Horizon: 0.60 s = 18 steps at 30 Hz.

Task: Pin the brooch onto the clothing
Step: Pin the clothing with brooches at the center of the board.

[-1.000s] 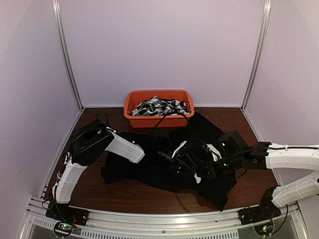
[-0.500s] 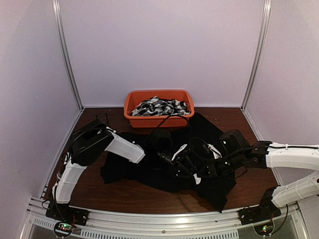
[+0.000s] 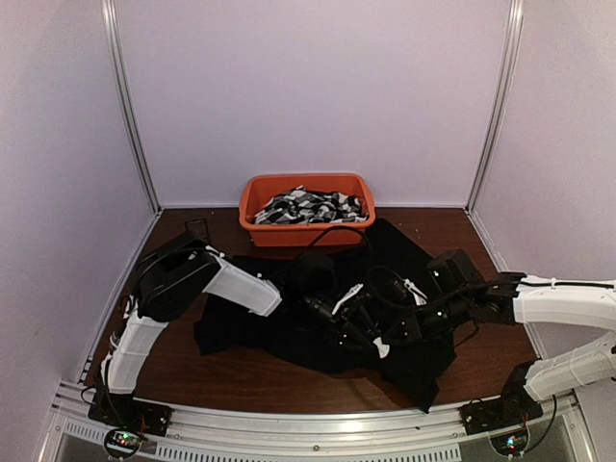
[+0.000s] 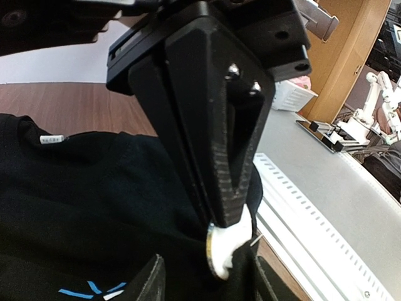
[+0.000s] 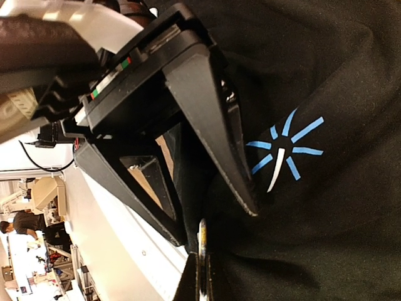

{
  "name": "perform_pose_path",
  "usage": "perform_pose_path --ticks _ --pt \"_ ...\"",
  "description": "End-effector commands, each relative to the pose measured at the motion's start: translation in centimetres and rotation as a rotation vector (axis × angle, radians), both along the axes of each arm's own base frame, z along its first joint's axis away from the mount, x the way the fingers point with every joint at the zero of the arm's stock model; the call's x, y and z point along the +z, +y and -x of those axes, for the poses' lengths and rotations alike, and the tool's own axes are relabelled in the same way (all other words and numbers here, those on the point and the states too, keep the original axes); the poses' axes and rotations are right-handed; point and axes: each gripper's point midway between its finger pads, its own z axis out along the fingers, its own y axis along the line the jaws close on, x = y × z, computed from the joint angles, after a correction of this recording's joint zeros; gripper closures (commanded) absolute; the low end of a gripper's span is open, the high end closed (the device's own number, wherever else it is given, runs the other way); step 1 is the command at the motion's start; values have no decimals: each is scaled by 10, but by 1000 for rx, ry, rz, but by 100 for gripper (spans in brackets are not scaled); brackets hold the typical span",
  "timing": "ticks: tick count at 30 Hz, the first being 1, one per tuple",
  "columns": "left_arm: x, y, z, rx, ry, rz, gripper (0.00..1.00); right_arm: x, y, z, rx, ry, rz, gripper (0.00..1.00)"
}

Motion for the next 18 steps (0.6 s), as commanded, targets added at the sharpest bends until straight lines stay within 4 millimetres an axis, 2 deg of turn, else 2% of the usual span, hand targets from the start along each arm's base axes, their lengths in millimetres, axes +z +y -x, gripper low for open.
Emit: perform_pose_path --ticks 1,7,12,18 --pt "14 -5 9 -40 -29 50 52 -1 2 1 13 16 -27 100" --pt "13 -8 13 -47 -24 49 53 -3 5 -1 21 23 -34 100" --pt "14 -9 12 -43 -10 59 63 -3 6 -1 26 22 -42 100" --pt "11 -8 12 -49 -2 62 67 0 8 -3 27 14 -47 100"
